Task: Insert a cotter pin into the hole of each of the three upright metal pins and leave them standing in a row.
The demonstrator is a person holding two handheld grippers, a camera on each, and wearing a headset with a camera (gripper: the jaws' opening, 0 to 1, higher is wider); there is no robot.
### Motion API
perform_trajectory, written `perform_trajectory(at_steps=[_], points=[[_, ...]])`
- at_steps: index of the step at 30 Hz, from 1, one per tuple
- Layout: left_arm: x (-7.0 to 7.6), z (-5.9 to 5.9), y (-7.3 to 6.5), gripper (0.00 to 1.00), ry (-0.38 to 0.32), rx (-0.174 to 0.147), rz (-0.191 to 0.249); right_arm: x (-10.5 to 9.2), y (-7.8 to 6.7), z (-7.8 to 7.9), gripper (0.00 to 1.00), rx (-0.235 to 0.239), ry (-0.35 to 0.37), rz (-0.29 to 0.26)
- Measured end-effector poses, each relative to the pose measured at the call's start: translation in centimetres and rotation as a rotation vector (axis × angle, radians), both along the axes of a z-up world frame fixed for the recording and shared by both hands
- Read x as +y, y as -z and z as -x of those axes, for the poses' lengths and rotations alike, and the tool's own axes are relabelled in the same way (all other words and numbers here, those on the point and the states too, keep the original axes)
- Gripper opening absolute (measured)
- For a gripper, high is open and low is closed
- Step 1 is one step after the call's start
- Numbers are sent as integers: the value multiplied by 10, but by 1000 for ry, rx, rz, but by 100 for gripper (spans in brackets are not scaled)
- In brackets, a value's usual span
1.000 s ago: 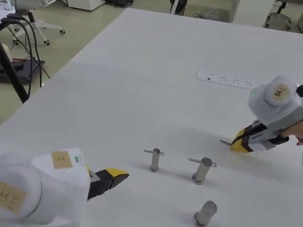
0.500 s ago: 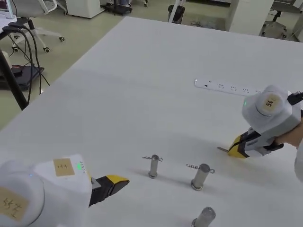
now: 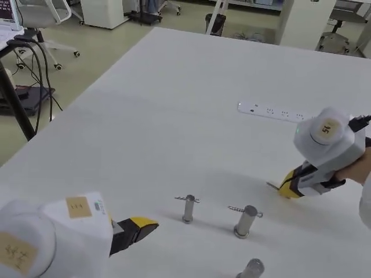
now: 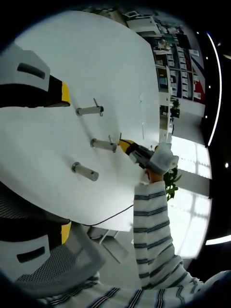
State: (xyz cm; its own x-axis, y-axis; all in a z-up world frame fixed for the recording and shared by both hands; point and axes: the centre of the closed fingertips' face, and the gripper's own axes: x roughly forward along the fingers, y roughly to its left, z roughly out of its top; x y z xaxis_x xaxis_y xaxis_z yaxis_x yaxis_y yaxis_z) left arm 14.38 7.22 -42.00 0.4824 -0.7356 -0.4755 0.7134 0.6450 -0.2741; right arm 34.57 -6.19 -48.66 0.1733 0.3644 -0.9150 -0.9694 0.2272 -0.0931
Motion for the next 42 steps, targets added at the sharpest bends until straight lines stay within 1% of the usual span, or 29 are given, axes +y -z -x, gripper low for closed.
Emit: perform_trajectory(at_steps=[5,12,17,19,25,33,37,42], points=[[-2,-1,-1,94,4,-3,-3,-5,-3,2,0,-9,-12,12],[-2,-4,-3,94,4,-4,-2,-12,-12,3,0,-25,-15,11],[-2,-7,-5,93,5,-8,1,-14,-20,6,0,-34,-5,-4],[-3,-7,-6,91,10,-2,4,-14,-23,7,0,-43,-10,-5],[-4,-9,-7,90,15,-6,5,-11,-35,15,0,-73,-45,-11],[-5,-10,-9,89,16,-6,7,-1,-58,25,0,-133,-81,-45],[-6,-13,-11,89,11,-6,18,2,-69,29,0,-164,-97,-59],[-7,-17,-12,88,9,-6,23,4,-79,33,0,-205,-109,-70]])
